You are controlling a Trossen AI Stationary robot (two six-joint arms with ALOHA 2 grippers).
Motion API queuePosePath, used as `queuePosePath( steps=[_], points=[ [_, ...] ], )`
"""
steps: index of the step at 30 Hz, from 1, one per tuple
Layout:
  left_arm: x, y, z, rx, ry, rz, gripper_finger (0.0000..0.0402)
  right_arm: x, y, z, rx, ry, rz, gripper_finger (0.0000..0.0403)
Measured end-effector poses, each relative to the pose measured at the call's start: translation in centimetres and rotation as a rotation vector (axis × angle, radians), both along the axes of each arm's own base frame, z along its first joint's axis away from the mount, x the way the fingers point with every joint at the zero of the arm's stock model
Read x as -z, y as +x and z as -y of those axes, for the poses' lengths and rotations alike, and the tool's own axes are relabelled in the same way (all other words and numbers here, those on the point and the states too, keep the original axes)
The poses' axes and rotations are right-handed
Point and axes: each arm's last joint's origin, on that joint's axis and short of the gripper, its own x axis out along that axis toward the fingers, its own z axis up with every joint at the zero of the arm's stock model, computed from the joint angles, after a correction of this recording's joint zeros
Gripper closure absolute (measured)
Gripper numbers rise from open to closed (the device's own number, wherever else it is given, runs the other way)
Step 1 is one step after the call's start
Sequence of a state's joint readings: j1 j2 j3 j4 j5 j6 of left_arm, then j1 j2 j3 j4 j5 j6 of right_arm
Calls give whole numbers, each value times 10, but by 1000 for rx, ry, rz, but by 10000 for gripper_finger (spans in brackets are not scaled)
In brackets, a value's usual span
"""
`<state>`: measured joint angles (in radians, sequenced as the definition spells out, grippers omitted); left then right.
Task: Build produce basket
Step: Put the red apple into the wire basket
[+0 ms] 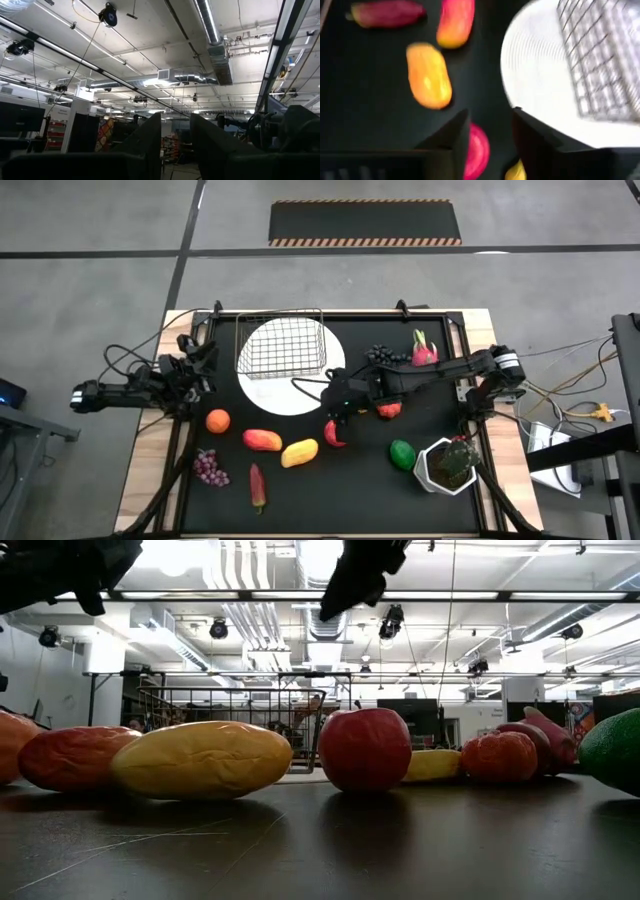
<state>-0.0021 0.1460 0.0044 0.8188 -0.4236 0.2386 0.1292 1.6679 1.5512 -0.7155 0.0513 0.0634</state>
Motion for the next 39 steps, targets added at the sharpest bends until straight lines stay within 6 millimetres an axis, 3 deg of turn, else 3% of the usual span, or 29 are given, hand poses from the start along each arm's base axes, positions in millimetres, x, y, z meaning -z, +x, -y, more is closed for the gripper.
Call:
queuePosePath(
  steps=[8, 12, 26, 39],
  points=[
    [1, 2, 0, 0, 0, -18, 316, 17, 14, -12, 34, 0, -213, 88],
    [1, 3, 0, 0, 0, -21, 316, 26, 19, -20, 21, -47, -302, 40],
    [1, 3, 0, 13, -16, -13, 316, 72, 29, -44, 15, -82, -444, 40],
    [2, 3, 0, 14, -17, -15, 316, 84, 32, -45, 15, -88, -467, 45]
  ],
)
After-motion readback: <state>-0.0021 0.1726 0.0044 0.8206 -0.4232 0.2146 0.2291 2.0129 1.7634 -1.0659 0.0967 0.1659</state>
